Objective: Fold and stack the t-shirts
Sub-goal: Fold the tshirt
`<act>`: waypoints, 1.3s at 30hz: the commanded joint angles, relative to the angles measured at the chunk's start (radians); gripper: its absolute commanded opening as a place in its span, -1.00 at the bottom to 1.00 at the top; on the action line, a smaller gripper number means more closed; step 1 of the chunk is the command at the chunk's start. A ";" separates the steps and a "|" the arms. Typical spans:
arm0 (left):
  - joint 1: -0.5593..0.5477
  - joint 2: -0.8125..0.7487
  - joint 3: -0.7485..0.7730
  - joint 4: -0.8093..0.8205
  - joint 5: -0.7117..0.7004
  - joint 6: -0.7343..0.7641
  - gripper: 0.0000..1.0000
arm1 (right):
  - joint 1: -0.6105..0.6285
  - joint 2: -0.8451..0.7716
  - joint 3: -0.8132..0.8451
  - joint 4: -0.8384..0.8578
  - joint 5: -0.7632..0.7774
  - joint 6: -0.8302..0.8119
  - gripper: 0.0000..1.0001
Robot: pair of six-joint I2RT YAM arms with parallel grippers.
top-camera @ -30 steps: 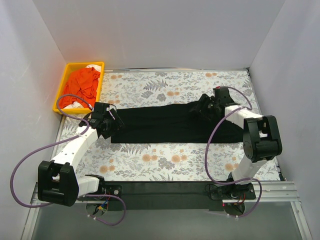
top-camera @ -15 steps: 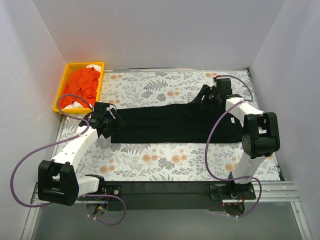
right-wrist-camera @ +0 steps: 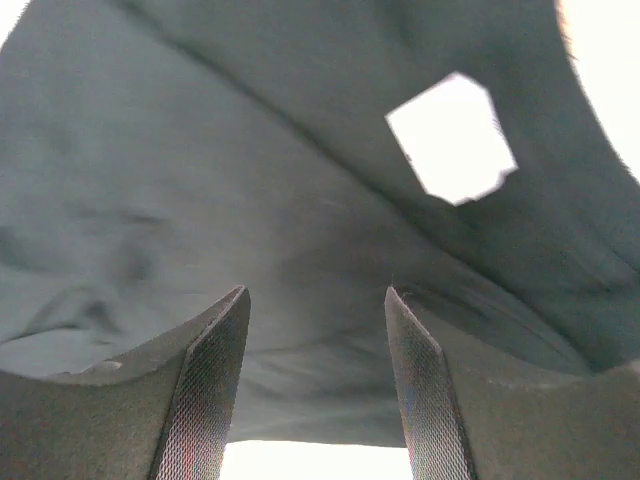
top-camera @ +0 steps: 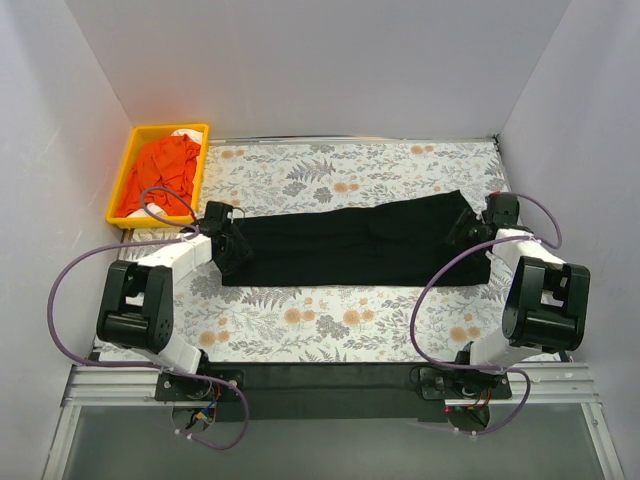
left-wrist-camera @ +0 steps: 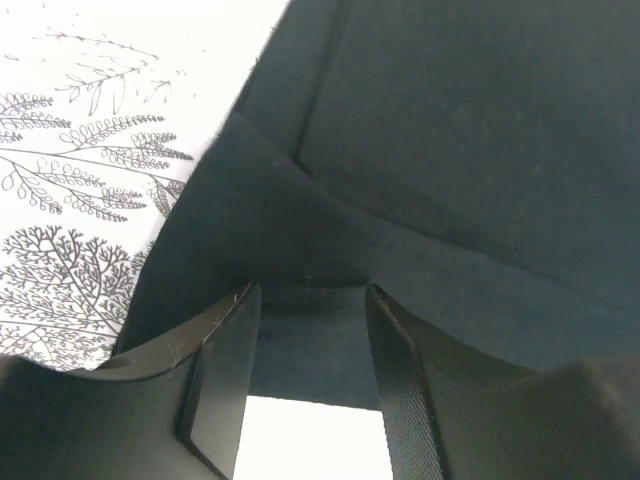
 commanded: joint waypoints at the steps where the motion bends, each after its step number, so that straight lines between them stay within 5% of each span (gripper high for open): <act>1: 0.025 0.004 -0.031 0.022 -0.040 -0.025 -0.12 | -0.055 -0.029 -0.049 -0.044 0.072 -0.036 0.07; 11: 0.086 -0.117 -0.203 -0.035 -0.011 -0.082 -0.21 | -0.136 -0.009 -0.011 -0.113 0.232 -0.031 0.08; 18: 0.071 -0.248 -0.064 -0.107 -0.052 0.022 0.34 | -0.069 -0.118 0.032 -0.171 0.226 -0.049 0.11; 25: -0.049 -0.153 0.151 -0.104 -0.085 0.137 0.40 | 0.032 -0.207 -0.041 -0.188 0.125 0.049 0.08; 39: -0.162 0.198 0.321 0.029 0.004 0.235 0.31 | 0.144 -0.126 -0.204 0.025 0.028 0.239 -0.01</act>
